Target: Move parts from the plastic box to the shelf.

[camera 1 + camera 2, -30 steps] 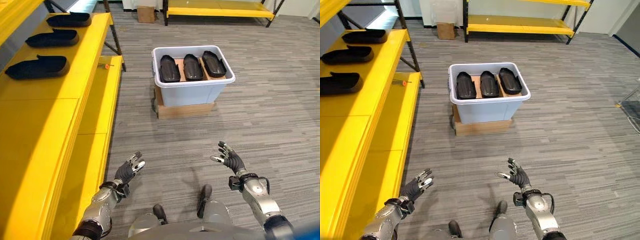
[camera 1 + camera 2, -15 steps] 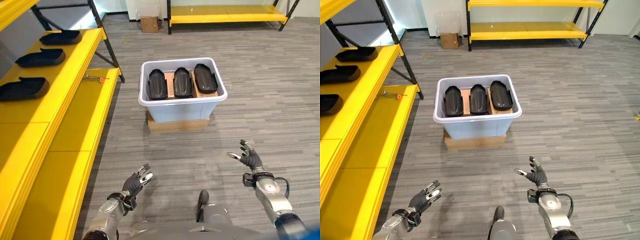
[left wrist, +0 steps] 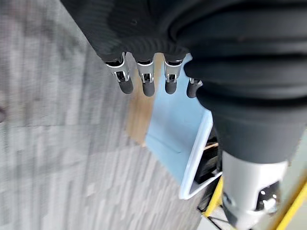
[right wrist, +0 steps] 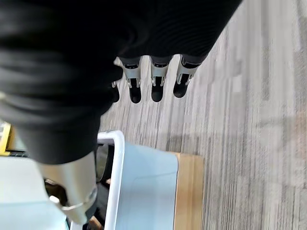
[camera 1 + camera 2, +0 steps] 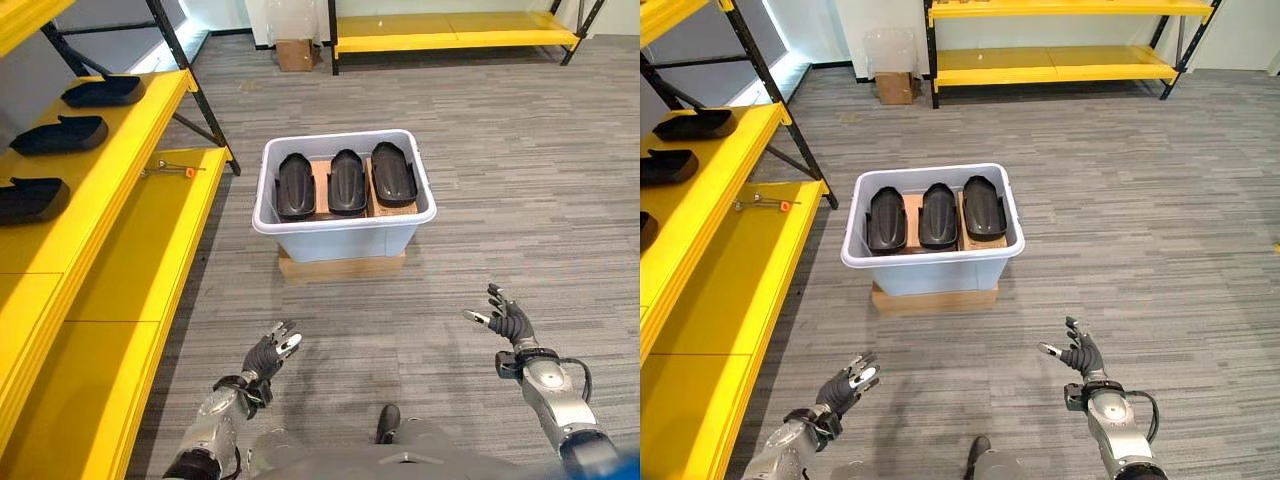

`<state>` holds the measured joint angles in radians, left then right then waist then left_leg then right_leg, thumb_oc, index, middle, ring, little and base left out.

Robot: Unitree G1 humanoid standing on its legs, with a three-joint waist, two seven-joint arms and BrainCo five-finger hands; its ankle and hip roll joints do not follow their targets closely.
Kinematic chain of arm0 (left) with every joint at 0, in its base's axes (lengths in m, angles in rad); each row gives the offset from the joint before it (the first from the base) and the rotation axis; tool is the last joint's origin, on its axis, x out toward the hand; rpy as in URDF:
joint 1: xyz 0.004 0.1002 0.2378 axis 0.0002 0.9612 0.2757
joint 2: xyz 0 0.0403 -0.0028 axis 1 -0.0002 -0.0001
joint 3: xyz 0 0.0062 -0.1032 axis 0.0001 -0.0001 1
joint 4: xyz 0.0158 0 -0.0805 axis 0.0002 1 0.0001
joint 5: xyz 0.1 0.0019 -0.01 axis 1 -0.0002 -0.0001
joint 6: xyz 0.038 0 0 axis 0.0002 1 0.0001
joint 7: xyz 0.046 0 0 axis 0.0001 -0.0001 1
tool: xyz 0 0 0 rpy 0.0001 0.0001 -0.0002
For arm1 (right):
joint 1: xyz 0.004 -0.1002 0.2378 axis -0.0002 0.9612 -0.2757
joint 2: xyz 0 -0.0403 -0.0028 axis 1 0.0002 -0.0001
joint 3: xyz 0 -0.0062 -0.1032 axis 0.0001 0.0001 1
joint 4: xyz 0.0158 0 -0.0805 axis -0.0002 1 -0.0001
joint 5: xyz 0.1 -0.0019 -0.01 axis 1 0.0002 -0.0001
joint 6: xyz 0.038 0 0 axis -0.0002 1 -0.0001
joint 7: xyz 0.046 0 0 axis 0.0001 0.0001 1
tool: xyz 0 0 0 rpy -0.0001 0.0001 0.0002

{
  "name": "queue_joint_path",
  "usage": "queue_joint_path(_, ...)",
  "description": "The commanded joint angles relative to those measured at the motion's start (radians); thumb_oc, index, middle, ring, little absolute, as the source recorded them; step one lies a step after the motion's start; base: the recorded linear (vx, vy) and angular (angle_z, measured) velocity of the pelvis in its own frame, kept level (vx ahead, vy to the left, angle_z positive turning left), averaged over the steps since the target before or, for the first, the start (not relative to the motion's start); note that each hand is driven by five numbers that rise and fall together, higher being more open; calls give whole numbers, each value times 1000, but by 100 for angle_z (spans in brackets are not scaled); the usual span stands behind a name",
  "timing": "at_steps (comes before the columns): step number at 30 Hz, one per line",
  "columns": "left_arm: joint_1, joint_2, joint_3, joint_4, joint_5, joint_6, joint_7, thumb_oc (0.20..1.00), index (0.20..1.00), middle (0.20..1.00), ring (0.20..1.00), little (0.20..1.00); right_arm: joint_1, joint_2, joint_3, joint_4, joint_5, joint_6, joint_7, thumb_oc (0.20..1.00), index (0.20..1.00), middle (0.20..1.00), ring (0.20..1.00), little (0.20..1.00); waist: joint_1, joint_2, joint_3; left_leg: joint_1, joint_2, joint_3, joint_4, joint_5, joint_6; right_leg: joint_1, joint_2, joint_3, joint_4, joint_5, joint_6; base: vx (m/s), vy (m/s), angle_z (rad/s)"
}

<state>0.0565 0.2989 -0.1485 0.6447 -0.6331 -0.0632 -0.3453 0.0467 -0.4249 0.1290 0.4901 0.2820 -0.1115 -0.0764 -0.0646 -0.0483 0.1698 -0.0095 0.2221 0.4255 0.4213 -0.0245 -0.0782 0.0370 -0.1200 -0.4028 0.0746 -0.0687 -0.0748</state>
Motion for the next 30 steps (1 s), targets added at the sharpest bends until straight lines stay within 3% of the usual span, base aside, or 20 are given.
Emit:
queue_joint_path(1,18,30,12,-66,30,-60,13,1000,1000,1000,1000,1000,-26,-9,9,-42,-7,-58,21,1000,1000,1000,1000,1000,0,12,29,40,-83,34,-209,-17,16,14,28,23,-7,39,135,131,88,18)
queue_joint_path(3,26,31,14,-75,8,-69,25,1000,1000,1000,1000,1000,-29,-6,28,-43,-8,-53,26,1000,1000,1000,1000,1000,15,19,34,-2,-78,11,-297,49,-1,52,34,47,-28,28,136,182,107,17)
queue_joint_path(4,29,29,20,-80,5,-69,28,1000,1000,1000,1000,1000,-30,-5,40,-40,-10,-56,29,1000,1000,1000,1000,1000,23,23,38,-35,-55,-8,-310,103,-17,70,36,58,-39,23,132,190,99,-14)
queue_joint_path(5,30,29,21,-79,1,-72,30,1000,1000,1000,1000,1000,-31,-5,46,-40,-8,-57,33,1000,1000,1000,1000,1000,25,27,39,-43,-47,-6,-332,117,-21,77,35,58,-41,20,133,217,114,-43)
queue_joint_path(8,41,29,42,-82,-5,-81,27,1000,1000,1000,1000,1000,-28,3,83,-55,-1,-53,66,1000,1000,1000,1000,1000,37,47,41,-70,13,-5,-443,234,-60,106,35,50,-33,-2,134,275,167,-59)
queue_joint_path(10,50,30,51,-80,-2,-86,27,1000,1000,1000,1000,1000,-25,6,96,-66,-2,-45,77,1000,1000,1000,1000,1000,40,54,43,-69,29,-2,-472,257,-70,112,34,45,-10,-17,133,320,202,-55)
queue_joint_path(11,54,29,58,-83,3,-85,26,1000,1000,1000,1000,1000,-25,10,106,-73,-8,-38,81,1000,1000,1000,1000,1000,46,56,47,-77,49,-31,-460,280,-76,113,34,51,8,-30,127,319,224,-46)
queue_joint_path(13,54,30,64,-80,1,-87,29,1000,1000,1000,1000,1000,-33,13,124,-74,-22,-41,86,1000,1000,1000,1000,1000,51,56,53,-70,54,-58,-438,250,-64,101,23,64,57,-56,125,291,226,-31)
queue_joint_path(15,43,35,60,-70,40,-99,41,1000,1000,1000,1000,1000,-40,16,139,-72,-17,-38,70,1000,1000,1000,1000,1000,50,54,56,-60,46,-43,-403,205,-47,94,12,56,96,-78,122,300,248,-13)
queue_joint_path(17,24,49,44,-60,101,-115,45,1000,1000,1000,1000,1000,-40,21,147,-83,-14,-41,68,1000,1000,1000,1000,1000,52,48,50,-66,13,-37,-362,155,-22,91,8,52,136,-105,121,253,208,-1)
queue_joint_path(22,9,66,18,-56,108,-99,8,1000,1000,1000,1000,1000,-37,29,151,-89,-26,-59,78,1000,1000,1000,1000,1000,51,39,39,-63,-44,-36,-332,98,20,84,6,79,222,-136,139,290,252,1)
queue_joint_path(23,9,76,8,-60,120,-88,-6,1000,1000,1000,1000,1000,-40,34,147,-92,-33,-62,79,1000,1000,1000,1000,1000,48,30,26,-46,-81,-23,-359,79,48,71,3,88,285,-111,171,270,262,8)
queue_joint_path(24,9,77,7,-60,122,-88,-6,1000,1000,1000,1000,1000,-40,35,147,-92,-35,-62,78,1000,1000,1000,1000,1000,48,29,24,-44,-85,-21,-363,78,51,68,1,89,290,-109,174,267,294,22)
queue_joint_path(26,6,89,-10,-59,132,-89,1,1000,1000,1000,1000,1000,-49,41,146,-97,-42,-50,68,1000,1000,1000,1000,1000,47,15,8,-29,-140,-4,-406,57,88,35,-8,107,420,-35,234,165,243,16)
queue_joint_path(27,-2,96,-18,-56,121,-86,2,1000,1000,1000,1000,1000,-55,45,149,-98,-38,-39,52,1000,1000,1000,1000,1000,52,7,0,-22,-176,7,-429,44,114,13,-28,107,524,53,288,121,211,-2)
queue_joint_path(30,-8,100,-24,-58,115,-81,-1,1000,1000,1000,1000,1000,-60,52,150,-98,-41,-33,34,1000,1000,1000,1000,1000,60,5,-5,-14,-203,17,-445,29,140,-31,-59,104,641,130,319,100,173,6)
